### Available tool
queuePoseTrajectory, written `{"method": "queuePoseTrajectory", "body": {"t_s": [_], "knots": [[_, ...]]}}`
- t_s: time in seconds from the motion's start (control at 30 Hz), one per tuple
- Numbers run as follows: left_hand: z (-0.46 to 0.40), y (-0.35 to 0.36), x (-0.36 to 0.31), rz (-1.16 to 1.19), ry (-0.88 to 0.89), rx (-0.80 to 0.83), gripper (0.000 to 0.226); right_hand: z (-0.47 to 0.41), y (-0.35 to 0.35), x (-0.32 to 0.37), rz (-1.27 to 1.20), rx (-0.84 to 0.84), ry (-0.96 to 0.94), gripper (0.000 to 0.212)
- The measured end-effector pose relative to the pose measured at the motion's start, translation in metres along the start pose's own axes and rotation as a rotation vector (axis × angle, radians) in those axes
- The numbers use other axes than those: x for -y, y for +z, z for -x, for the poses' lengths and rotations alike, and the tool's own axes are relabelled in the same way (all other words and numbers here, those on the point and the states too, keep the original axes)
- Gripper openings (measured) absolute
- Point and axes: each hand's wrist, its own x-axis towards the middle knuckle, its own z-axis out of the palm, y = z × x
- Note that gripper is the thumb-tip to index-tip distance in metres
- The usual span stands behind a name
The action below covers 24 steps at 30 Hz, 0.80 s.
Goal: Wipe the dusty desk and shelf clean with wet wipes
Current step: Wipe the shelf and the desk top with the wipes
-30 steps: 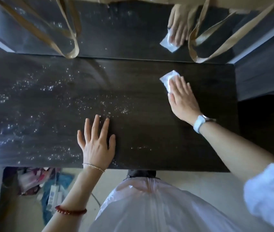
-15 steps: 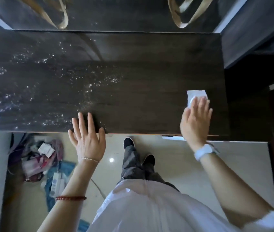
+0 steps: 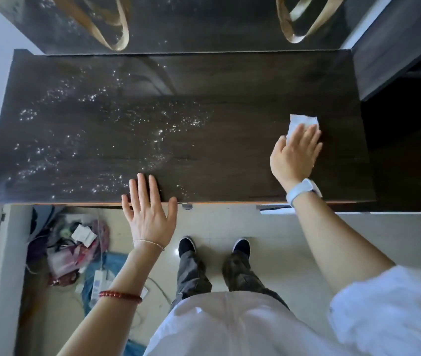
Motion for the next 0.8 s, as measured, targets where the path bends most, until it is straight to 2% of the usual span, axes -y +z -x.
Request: {"method": "queuePoseTrajectory", "body": {"t_s": [0.07, 0.17, 0.23, 0.27, 0.33, 0.4, 0.47, 0.53, 0.63, 0.8], "knots": [[0.0, -0.001, 0.003, -0.009, 0.022, 0.004, 0.076, 0.004, 0.012, 0.043, -0.035, 0.044, -0.109, 0.052], [-0.002, -0.008, 0.012, 0.038, 0.052, -0.007, 0.071, 0.063, 0.039, 0.095, -0.049, 0.167, -0.593, 0.051], [-0.001, -0.015, 0.022, 0.101, 0.082, -0.029, 0.065, 0.108, 0.042, 0.097, -0.035, 0.257, -0.81, 0.054], [0.0, -0.017, 0.029, 0.119, 0.097, -0.051, 0.061, 0.119, 0.04, 0.086, -0.027, 0.278, -0.838, 0.054], [0.001, -0.02, 0.046, 0.121, 0.1, -0.091, 0.056, 0.123, 0.035, 0.054, 0.009, 0.191, -0.733, 0.052], [0.002, -0.021, 0.064, 0.113, 0.069, -0.101, 0.055, 0.114, 0.026, 0.029, 0.026, 0.1, -0.468, 0.054], [-0.001, -0.024, 0.086, 0.11, 0.042, -0.086, 0.057, 0.111, 0.024, 0.028, 0.008, 0.079, -0.204, 0.057], [-0.012, -0.03, 0.109, 0.104, 0.036, -0.078, 0.061, 0.119, 0.031, 0.05, -0.011, 0.026, -0.069, 0.058], [-0.032, -0.045, 0.151, 0.087, 0.027, -0.074, 0.065, 0.145, 0.05, 0.1, -0.022, 0.008, -0.065, 0.06], [-0.064, -0.075, 0.226, 0.11, 0.034, -0.058, 0.064, 0.209, 0.09, 0.214, -0.012, 0.03, -0.26, 0.056]]}}
